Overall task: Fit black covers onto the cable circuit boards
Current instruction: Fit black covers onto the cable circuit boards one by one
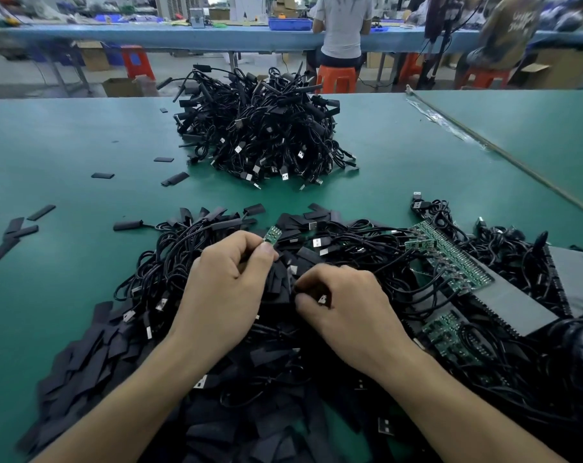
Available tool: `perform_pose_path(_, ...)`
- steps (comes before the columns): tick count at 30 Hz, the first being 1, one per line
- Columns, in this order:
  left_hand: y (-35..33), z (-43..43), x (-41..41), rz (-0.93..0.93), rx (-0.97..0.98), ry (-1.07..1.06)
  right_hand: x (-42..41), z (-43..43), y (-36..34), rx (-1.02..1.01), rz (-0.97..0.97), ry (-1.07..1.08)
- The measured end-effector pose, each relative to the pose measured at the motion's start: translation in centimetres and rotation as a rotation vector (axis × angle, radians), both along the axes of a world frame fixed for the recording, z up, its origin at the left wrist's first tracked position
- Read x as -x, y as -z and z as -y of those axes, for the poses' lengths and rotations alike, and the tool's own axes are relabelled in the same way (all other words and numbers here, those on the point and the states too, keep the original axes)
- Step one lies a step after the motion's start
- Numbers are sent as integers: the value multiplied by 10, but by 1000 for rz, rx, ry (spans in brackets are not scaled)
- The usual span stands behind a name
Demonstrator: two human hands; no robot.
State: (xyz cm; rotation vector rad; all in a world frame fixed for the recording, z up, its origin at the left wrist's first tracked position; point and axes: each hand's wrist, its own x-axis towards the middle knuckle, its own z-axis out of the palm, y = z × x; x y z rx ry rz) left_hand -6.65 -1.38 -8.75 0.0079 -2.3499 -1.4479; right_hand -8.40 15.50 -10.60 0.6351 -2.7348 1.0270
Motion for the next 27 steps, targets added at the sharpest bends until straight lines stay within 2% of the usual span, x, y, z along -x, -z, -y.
perform_pose_path(2, -3, 1, 0, -34, 21, -15, -1, 0, 0, 238, 59, -29)
perform_pose_path(4, -10, 3, 0, -102, 15, -60, -2, 0, 1, 274, 35, -31)
perform_pose_path(6, -19, 7, 0, -169, -31, -114, -1, -1, 2, 74, -8, -29)
perform_pose_path(8, -30, 15, -1, -205, -38, -172, -2, 0, 3, -256, -41, -53)
perform_pose_path(10, -38, 26, -1, -205, 88, -235, -2, 2, 5, -430, -49, -69)
perform_pose_path(13, -43, 33, -6, -91, 405, -309, -3, 3, 5, -458, -68, -96)
perform_pose_path(17, -34, 15, -12, 46, 691, -208, -2, 2, 3, -374, -74, -99)
perform_pose_path(20, -26, 6, -13, 131, 683, -110, -2, 3, 2, -343, -83, -87)
perform_pose_path(22, -23, 4, -12, 182, 626, -65, -3, 4, 4, -404, -97, -80)
perform_pose_path(24, -20, 2, -12, 210, 607, -54, -4, 5, 6, -474, -113, -74)
perform_pose_path(27, -15, 3, -9, 232, 629, -70, -2, 5, 7, -437, -117, -83)
